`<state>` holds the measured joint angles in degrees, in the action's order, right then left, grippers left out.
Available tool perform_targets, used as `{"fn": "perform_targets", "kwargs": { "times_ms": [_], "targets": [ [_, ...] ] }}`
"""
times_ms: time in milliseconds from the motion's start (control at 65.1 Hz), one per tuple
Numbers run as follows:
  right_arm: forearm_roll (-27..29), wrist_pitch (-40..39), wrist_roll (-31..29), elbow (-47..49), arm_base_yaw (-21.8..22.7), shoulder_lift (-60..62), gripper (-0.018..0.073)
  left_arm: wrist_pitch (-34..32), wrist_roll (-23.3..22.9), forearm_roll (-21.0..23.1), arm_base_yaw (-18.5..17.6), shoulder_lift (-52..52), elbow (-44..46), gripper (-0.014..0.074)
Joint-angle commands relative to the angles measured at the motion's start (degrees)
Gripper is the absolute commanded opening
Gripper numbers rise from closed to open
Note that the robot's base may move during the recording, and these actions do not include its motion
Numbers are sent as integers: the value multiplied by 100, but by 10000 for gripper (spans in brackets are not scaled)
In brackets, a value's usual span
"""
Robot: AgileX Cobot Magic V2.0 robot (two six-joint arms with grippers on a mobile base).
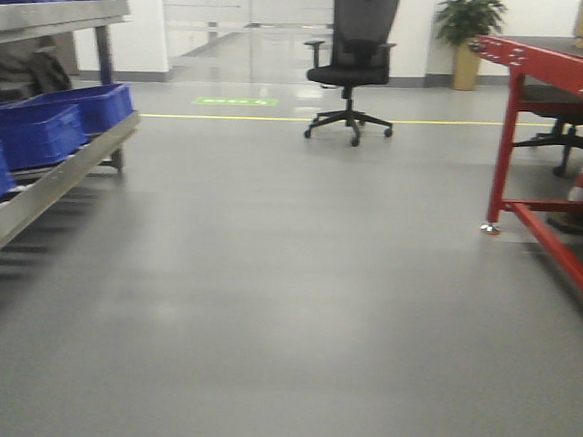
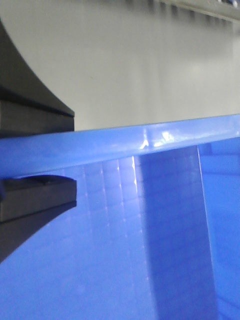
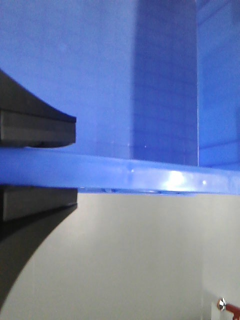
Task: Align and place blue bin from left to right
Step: 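Turn the base away from the rack while holding the bin in both grippers, then drive across the floor toward another rack carrying the bin in both grippers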
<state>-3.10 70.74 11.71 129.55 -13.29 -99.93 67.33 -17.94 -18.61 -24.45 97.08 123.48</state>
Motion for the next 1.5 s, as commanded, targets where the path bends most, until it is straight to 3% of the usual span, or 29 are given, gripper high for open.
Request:
{"fn": "perform_targets", "kwargs": {
  "times_ms": [0, 1489],
  "targets": [
    [-88, -956, -127, 115, 3, 115, -80, -418, 106, 1, -24, -117, 81, -8],
    [-88, -956, -127, 115, 3, 115, -80, -418, 106, 1, -24, -117, 81, -8]
  ]
}}
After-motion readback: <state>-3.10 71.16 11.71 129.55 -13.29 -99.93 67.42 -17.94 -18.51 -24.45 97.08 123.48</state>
